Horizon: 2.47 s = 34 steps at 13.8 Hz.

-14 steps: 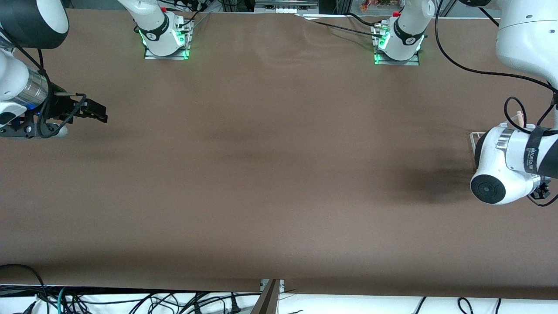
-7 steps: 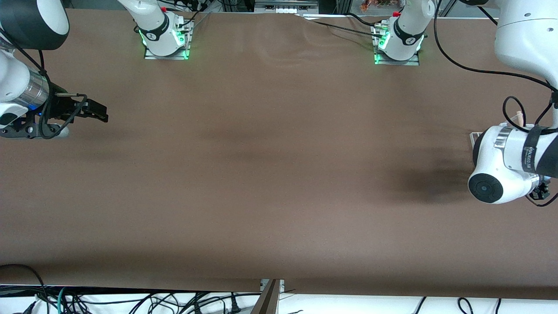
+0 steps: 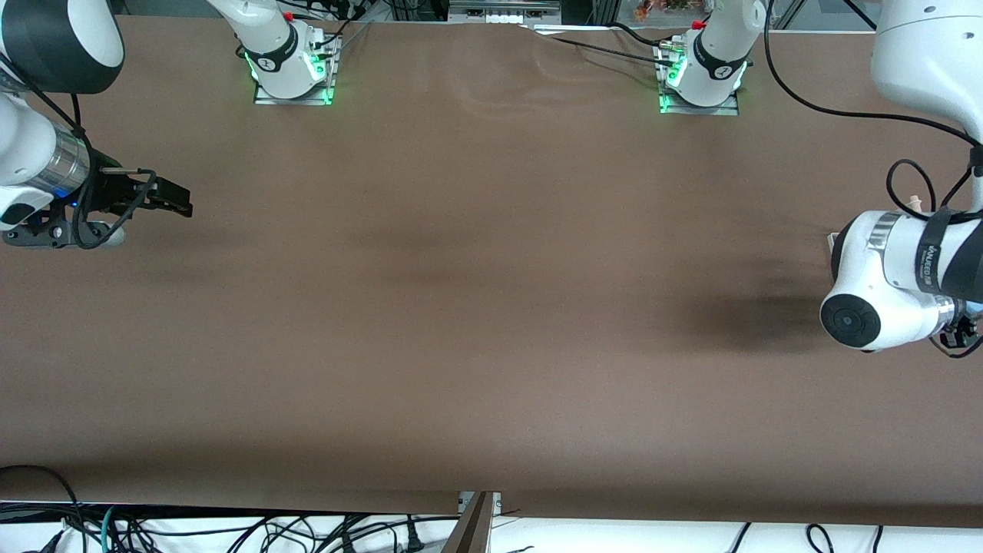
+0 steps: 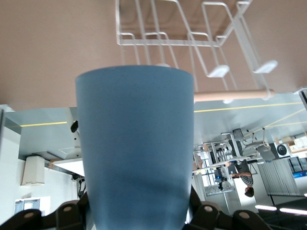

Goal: Transfer cup to left arm and place on rack
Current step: 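Lower the held cup onto the wire rack with the left gripper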

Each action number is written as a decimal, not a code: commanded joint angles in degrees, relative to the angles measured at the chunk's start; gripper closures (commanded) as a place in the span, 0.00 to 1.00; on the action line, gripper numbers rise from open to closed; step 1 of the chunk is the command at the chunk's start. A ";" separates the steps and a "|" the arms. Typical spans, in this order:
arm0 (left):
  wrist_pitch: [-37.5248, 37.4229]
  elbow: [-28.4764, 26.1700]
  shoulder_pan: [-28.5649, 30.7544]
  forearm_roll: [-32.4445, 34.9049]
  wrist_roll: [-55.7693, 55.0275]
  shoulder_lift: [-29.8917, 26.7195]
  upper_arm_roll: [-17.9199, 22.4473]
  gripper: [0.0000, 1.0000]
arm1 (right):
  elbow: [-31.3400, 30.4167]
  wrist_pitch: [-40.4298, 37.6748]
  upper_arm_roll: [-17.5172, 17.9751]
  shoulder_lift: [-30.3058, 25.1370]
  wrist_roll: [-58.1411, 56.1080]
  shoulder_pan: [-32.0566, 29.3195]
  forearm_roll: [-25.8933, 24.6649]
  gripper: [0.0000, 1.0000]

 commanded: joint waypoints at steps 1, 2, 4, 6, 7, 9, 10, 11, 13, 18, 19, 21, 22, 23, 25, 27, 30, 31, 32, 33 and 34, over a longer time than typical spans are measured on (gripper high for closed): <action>4.26 -11.61 0.45 2.15 -0.72 -7.34 1.60 0.94 | 1.30 -0.35 0.07 0.63 -0.45 -0.21 -0.05 0.01; 6.54 -15.12 0.45 2.24 -2.73 -9.01 2.56 0.94 | 1.39 -0.34 0.07 0.63 -0.45 -0.22 0.03 0.01; 10.15 -22.06 0.45 5.64 -6.94 -12.52 3.54 0.94 | 1.39 -0.34 0.07 0.63 -0.54 -0.22 0.03 0.01; 12.61 -26.21 0.88 6.28 -10.20 -14.47 3.98 0.94 | 1.56 -0.34 0.07 0.63 -0.54 -0.22 0.12 0.01; 12.88 -26.92 1.15 6.37 -11.17 -14.65 3.98 0.94 | 2.35 -0.43 0.07 0.63 -0.37 -0.22 0.30 0.01; 13.15 -28.67 1.06 6.46 -13.10 -14.74 3.98 0.94 | 2.88 -0.43 0.07 0.63 -0.28 -0.22 1.26 0.01; 13.24 -30.17 1.06 6.72 -14.94 -15.00 4.07 0.94 | 2.97 -0.87 0.07 0.45 -0.36 -0.22 1.35 0.01; 14.37 -31.92 1.15 8.64 -16.27 -15.79 4.07 0.95 | 3.06 -0.96 0.07 0.10 -0.37 -0.22 1.35 0.01; 16.83 -34.04 2.63 10.49 -18.38 -16.76 4.15 0.95 | 3.06 -1.13 0.07 0.10 -0.19 -0.22 1.35 0.01; 17.20 -33.35 3.35 9.72 -15.86 -18.78 4.07 0.95 | 3.06 -1.05 -0.11 0.27 -0.45 -0.22 1.27 0.01; 16.93 -32.48 3.26 9.27 -13.58 -19.13 3.89 0.95 | 3.06 -1.13 -0.02 0.27 -0.19 -0.22 1.26 0.01; 15.44 -30.98 3.17 6.38 -11.28 -19.48 3.72 0.95 | 3.06 -1.05 -0.11 0.27 -0.19 -0.22 1.26 0.01; 15.18 -30.89 3.17 6.20 -10.84 -19.40 3.54 0.95 | 3.06 -1.13 -0.11 0.27 -0.19 -0.22 1.35 0.01; 15.17 -30.97 3.17 6.02 -11.01 -19.31 3.54 0.95 | 3.06 -1.14 -0.11 0.27 -0.19 -0.22 1.35 0.01; 15.96 -31.59 3.43 6.63 -11.62 -18.52 4.06 0.94 | 3.06 -1.14 -0.11 0.27 -0.19 -0.22 1.26 0.01; 18.15 -32.37 4.57 7.16 -11.71 -18.08 4.59 0.94 | 3.06 -1.14 -0.11 0.27 -0.19 -0.22 1.26 0.01; 19.48 -33.61 4.93 8.30 -11.71 -18.34 5.82 0.94 | 3.06 -1.14 -0.02 0.27 -0.19 -0.22 1.26 0.01; 19.57 -33.87 4.93 8.30 -11.62 -18.60 5.83 0.94 | 3.06 -1.14 -0.11 0.27 -0.19 -0.22 1.26 0.01; 19.65 -33.96 4.93 8.30 -11.71 -18.52 5.83 0.94 | 3.06 -1.14 -0.02 0.27 -0.19 -0.22 1.26 0.01; 20.00 -34.05 4.93 8.30 -12.23 -18.26 5.83 0.94 | 3.06 -1.14 -0.11 0.27 -0.19 -0.22 1.26 0.01; 21.14 -34.57 4.93 8.30 -13.63 -17.99 5.83 0.94 | 3.06 -1.14 -0.11 0.27 -0.19 -0.22 1.35 0.01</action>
